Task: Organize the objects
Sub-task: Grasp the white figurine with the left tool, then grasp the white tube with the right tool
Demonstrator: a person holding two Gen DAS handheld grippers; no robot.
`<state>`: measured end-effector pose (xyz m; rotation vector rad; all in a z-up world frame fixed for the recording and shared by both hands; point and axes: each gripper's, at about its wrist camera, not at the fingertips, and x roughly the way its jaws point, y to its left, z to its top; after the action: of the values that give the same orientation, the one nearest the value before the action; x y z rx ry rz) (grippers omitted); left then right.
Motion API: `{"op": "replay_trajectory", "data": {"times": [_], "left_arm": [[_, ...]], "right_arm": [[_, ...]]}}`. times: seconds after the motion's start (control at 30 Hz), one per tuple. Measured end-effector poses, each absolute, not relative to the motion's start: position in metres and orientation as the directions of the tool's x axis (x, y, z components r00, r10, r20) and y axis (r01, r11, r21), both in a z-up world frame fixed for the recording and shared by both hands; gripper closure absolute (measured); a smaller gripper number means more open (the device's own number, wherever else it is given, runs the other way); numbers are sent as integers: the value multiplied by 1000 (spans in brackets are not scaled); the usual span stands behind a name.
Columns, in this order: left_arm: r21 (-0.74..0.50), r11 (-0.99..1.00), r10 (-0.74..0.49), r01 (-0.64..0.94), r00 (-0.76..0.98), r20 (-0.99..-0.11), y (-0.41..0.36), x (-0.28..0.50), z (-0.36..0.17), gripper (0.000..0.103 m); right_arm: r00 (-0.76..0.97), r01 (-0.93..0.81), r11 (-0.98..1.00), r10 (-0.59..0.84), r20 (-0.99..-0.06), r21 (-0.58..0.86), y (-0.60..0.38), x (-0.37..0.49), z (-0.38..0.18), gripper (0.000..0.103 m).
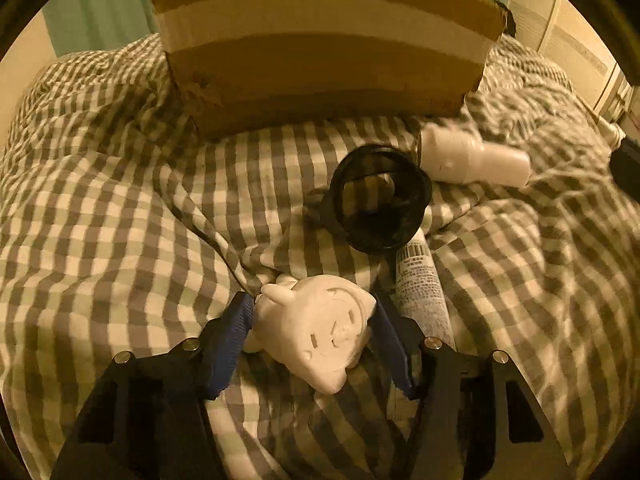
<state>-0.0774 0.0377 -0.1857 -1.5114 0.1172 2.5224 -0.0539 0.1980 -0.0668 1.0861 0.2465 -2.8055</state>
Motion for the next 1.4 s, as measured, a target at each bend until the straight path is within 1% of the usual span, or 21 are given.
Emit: {"op": "replay_trajectory", "data": {"times": [0.1, 0.13, 0.17, 0.3, 0.37, 0.53, 0.7, 0.77, 0.87, 0.9, 0.93, 0.97, 1.03, 1.13, 1.17, 1.23, 1.3, 1.4], "left_arm": [[-54, -978, 152, -203, -505, -850, 33, -71, -165, 41], [-61, -978, 159, -200, -523, -837, 30, -68, -156, 44], [-63, -979, 160, -195, -539, -827, 27, -67, -147, 50], [-39, -981, 146, -191, -589, -795, 14, -69, -126, 50], [-29, -983, 130, -180, -584, -801, 5, -72, -127, 50], [-93, -989, 141, -114, -548, -824, -18, -79, -139, 50], [-99, -991, 130, -85, -574, -809, -32, -79, -131, 50], [-109, -991, 136, -82, -568, -812, -35, -79, -133, 50], [-103, -991, 134, -86, -560, -818, -34, -80, -137, 50], [-98, -991, 131, -88, -559, -819, -33, -80, -138, 50], [-92, -991, 129, -93, -559, -819, -31, -80, -138, 50], [-90, -991, 128, -95, -560, -819, -31, -79, -139, 50], [-85, -991, 126, -98, -564, -816, -30, -78, -138, 50], [-87, -991, 128, -99, -565, -815, -30, -78, -137, 50], [-88, -991, 128, -97, -565, -815, -30, -78, -137, 50], [-93, -991, 132, -98, -566, -814, -30, -77, -136, 50], [-92, -990, 135, -104, -568, -812, -28, -76, -135, 50], [-89, -990, 138, -114, -570, -810, -25, -75, -134, 50]], "right_arm": [[-724, 181, -978, -59, -687, -107, 192, -54, -70, 3], [-719, 187, -977, -65, -692, -102, 190, -54, -70, 3], [-713, 197, -976, -78, -697, -93, 187, -54, -72, 3], [-672, 215, -975, -104, -733, -59, 170, -58, -83, 3], [-640, 225, -972, -95, -762, -68, 156, -62, -95, 3], [-569, 252, -963, -64, -820, -99, 132, -74, -122, 3], [-488, 271, -962, -101, -867, -41, 112, -89, -143, 3], [-440, 266, -964, -93, -893, -31, 106, -95, -159, 10], [-426, 271, -960, -55, -903, -70, 101, -96, -171, 13], [-430, 274, -959, -57, -901, -70, 102, -94, -170, 18], [-436, 274, -960, -63, -897, -65, 103, -92, -168, 30], [-443, 275, -960, -73, -893, -59, 104, -90, -166, 36], [-450, 295, -955, -102, -887, -39, 105, -85, -164, 59], [-458, 324, -945, -120, -881, -40, 103, -78, -161, 71], [-466, 325, -945, -120, -877, -43, 104, -75, -158, 73], [-471, 317, -948, -125, -873, -36, 108, -72, -155, 80], [-485, 310, -951, -151, -862, -8, 115, -67, -146, 84], [-493, 322, -946, -193, -848, 28, 123, -64, -135, 85]]}}
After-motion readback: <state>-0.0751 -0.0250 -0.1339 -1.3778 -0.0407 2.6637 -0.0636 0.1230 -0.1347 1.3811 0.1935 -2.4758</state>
